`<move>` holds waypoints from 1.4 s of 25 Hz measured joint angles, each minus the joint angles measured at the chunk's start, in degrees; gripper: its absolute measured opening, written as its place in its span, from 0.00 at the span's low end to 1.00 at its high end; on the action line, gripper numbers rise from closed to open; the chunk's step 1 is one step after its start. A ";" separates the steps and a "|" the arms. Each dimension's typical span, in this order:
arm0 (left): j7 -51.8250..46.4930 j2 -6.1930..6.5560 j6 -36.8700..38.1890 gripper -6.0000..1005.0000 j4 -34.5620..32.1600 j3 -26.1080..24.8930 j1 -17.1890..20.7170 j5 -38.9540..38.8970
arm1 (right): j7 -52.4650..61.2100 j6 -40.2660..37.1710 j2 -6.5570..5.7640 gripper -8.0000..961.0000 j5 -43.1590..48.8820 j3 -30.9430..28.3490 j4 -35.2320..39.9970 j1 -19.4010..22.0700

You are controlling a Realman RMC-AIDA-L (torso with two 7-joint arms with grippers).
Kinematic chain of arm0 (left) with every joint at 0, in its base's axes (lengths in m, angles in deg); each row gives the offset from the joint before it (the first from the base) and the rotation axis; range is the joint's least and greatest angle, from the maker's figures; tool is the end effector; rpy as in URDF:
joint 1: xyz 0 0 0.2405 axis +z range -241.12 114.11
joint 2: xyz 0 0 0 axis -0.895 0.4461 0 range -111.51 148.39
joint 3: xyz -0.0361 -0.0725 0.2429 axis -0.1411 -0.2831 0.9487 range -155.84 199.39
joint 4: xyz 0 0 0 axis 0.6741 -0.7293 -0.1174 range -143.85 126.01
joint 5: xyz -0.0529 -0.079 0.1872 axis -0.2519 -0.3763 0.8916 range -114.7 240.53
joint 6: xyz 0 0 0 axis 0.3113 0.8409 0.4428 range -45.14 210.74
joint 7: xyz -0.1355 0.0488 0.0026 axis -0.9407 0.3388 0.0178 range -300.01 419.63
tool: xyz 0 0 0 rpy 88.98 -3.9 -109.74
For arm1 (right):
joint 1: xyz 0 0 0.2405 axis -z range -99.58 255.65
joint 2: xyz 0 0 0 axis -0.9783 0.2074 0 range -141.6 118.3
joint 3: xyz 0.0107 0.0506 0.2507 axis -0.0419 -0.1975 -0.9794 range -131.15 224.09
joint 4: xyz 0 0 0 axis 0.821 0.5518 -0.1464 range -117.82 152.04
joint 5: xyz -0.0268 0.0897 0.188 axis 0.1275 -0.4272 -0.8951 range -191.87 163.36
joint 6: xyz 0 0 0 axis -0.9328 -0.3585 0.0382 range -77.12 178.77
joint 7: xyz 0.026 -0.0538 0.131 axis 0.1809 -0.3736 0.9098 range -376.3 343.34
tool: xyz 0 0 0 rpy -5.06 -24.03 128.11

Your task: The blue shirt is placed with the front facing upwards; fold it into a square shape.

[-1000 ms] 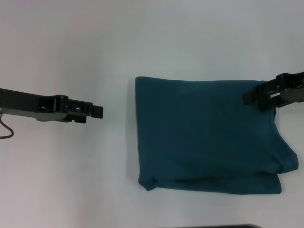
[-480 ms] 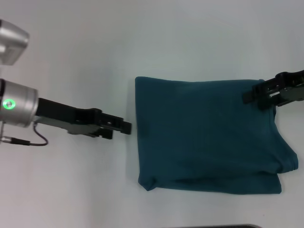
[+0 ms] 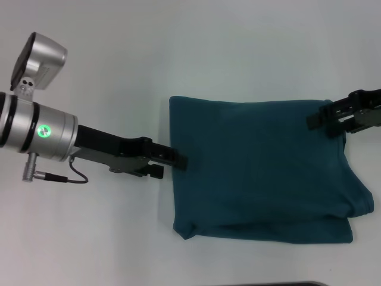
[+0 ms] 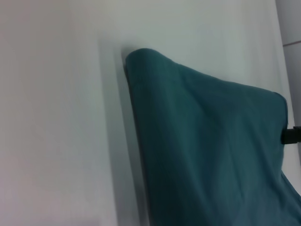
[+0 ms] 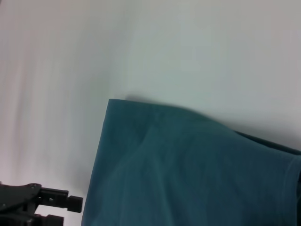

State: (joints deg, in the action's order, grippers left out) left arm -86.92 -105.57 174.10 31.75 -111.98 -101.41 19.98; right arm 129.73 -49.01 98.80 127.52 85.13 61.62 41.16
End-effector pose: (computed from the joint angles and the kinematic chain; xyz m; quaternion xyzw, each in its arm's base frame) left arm -0.2345 0.3186 -0.0561 0.7600 0.6468 0.0407 0.0501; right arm 0.2852 0.3390 0.0631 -0.7529 0.6563 0.0195 0.0441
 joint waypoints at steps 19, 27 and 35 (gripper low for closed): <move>1.03 -0.37 -6.86 0.72 -10.69 4.22 -6.47 -1.65 | -0.28 -0.18 -0.07 0.84 -0.28 -0.18 0.05 -0.03; 2.41 -0.53 -8.34 0.71 -8.93 11.47 -7.27 -4.88 | -0.48 -0.45 0.24 0.84 -0.72 -0.18 0.05 -0.24; 1.55 -0.27 -8.51 0.41 -8.90 11.21 -6.67 -6.28 | -0.49 -0.69 0.25 0.84 -0.95 -0.16 0.05 -0.24</move>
State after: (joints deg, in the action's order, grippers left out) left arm -85.37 -105.84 165.60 22.85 -100.76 -108.08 13.70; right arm 129.24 -49.70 99.05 126.58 84.97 61.67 40.92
